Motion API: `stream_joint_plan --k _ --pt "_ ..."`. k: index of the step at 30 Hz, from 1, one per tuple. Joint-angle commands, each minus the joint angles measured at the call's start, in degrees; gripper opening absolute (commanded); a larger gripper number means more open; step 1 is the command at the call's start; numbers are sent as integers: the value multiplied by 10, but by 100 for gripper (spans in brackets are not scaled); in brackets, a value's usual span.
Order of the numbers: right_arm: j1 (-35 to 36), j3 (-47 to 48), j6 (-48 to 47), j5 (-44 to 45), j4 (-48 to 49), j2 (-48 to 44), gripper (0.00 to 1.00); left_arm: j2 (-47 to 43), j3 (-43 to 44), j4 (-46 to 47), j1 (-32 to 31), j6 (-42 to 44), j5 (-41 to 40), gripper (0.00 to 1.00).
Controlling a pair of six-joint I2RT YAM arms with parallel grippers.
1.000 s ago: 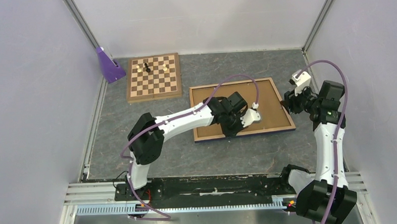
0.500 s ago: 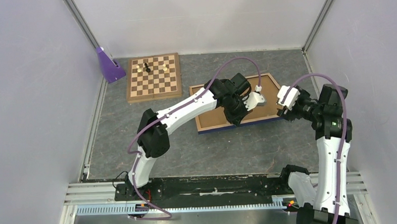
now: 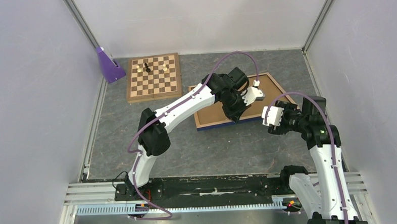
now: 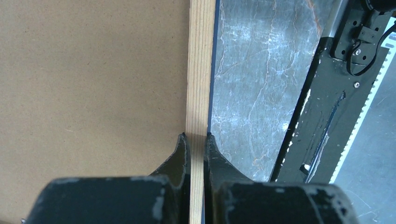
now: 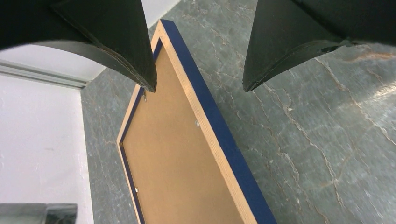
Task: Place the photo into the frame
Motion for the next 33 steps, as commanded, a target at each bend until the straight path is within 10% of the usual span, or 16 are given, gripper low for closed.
stream_joint_plan --k 1,33 --pt "12 -20 -39 44 41 -14 71 -8 39 7 7 -12 14 2" --pt "74 -192 -37 126 330 30 56 -6 69 -22 21 -10 76 2"
